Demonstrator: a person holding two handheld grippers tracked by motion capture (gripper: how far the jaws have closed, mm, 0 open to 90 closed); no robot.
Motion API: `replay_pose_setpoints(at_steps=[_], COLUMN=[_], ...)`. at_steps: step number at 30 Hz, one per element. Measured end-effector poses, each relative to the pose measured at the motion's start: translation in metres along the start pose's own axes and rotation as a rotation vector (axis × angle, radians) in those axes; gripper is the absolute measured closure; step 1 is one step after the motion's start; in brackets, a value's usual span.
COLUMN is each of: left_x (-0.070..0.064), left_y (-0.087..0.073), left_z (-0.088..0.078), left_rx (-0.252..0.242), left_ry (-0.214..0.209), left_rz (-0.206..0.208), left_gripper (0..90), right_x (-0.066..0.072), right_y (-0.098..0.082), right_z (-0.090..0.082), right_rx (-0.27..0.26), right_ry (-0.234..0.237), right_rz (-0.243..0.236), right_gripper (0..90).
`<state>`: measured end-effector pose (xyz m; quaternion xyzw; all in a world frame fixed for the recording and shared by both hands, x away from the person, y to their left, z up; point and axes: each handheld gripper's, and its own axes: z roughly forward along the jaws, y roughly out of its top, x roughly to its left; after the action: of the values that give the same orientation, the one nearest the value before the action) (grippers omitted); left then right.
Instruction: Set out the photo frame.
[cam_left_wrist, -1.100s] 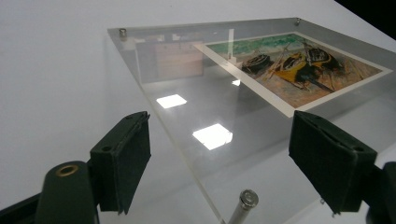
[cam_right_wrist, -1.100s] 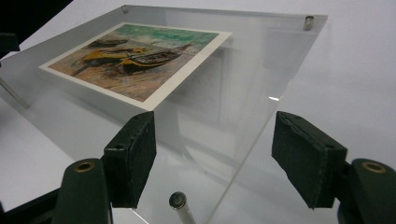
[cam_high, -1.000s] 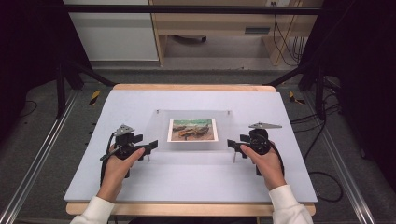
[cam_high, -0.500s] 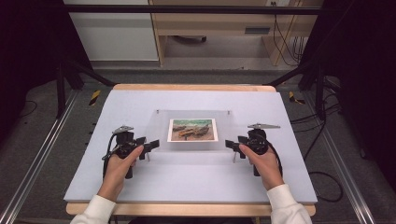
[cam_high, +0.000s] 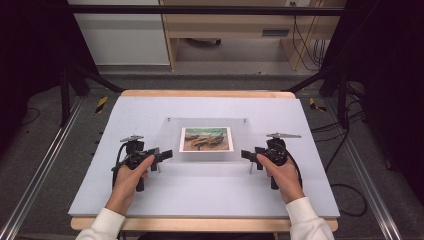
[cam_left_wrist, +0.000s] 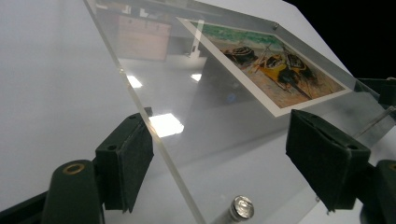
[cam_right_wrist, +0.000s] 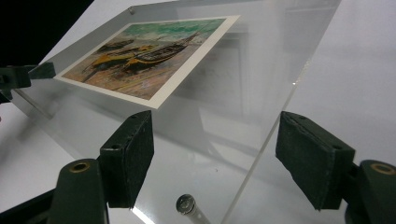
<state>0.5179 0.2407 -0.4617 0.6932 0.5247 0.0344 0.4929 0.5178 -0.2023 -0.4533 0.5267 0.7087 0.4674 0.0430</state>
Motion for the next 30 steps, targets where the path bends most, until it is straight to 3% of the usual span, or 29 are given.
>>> replay_pose_setpoints(at_steps=[7, 11, 17, 30], left_x=[-0.0001, 0.0011, 0.0015, 0.004], left_y=[-0.0002, -0.001, -0.0004, 0.0025], left_z=[-0.0007, 0.0004, 0.001, 0.001], left_rx=[0.002, 0.013, 0.005, 0.015], left_ry=[0.0, -0.03, -0.019, -0.024], left_rz=[0.004, -0.009, -0.005, -0.006], left_gripper=[23.0, 22.9, 23.2, 25.5], right_x=[-0.0008, -0.0014, -0.0023, -0.0035], right_y=[-0.0015, -0.0019, -0.0027, -0.0015], right_z=[-0.0005, -0.0004, 0.003, 0.0047], right_rx=[0.003, 0.01, 0.017, 0.021], right_ry=[0.013, 0.024, 0.058, 0.067], right_rz=[0.021, 0.033, 0.061, 0.065], right_gripper=[27.4, 25.8, 25.4, 27.0])
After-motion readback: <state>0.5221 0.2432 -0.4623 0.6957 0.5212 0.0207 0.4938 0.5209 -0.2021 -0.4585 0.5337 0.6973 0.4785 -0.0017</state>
